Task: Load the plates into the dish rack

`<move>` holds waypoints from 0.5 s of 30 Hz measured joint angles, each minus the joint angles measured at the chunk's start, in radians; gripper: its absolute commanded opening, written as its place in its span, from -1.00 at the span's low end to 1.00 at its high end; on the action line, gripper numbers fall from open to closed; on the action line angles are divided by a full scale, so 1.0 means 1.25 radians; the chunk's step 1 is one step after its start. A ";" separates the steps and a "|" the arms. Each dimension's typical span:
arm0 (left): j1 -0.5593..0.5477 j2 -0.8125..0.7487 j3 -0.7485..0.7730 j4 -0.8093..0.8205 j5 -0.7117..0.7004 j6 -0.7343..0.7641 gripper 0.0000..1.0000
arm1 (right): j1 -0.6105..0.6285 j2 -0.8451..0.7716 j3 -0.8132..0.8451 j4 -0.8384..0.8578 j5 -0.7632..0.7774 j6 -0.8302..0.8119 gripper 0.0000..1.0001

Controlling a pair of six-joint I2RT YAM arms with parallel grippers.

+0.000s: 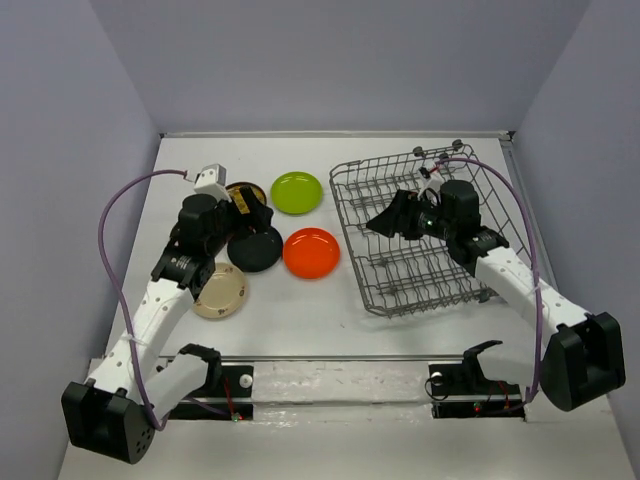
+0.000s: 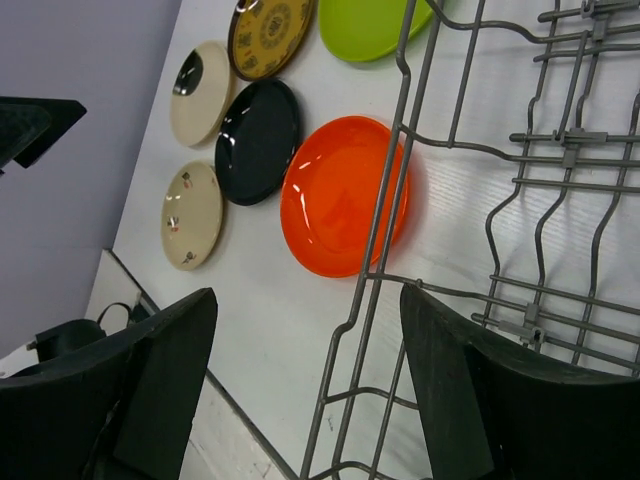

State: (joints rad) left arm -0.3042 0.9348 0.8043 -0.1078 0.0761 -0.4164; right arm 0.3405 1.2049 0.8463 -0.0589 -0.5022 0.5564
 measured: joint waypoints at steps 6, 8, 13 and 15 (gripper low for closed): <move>0.166 0.005 -0.012 -0.002 0.047 -0.032 0.98 | 0.012 -0.004 0.000 0.000 0.036 -0.027 0.52; 0.237 0.008 -0.027 0.002 0.061 -0.048 0.98 | 0.012 -0.013 -0.003 0.000 0.043 -0.034 0.50; 0.434 0.039 -0.071 0.020 0.101 -0.096 0.98 | 0.012 -0.060 -0.024 0.001 0.053 -0.052 0.49; 0.500 0.053 -0.094 0.024 0.104 -0.118 0.98 | 0.012 -0.085 -0.037 -0.001 0.058 -0.056 0.49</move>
State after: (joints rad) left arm 0.3206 1.0012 0.6868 -0.0780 0.2062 -0.5644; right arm 0.3553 1.0985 0.8005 -0.0605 -0.4297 0.4858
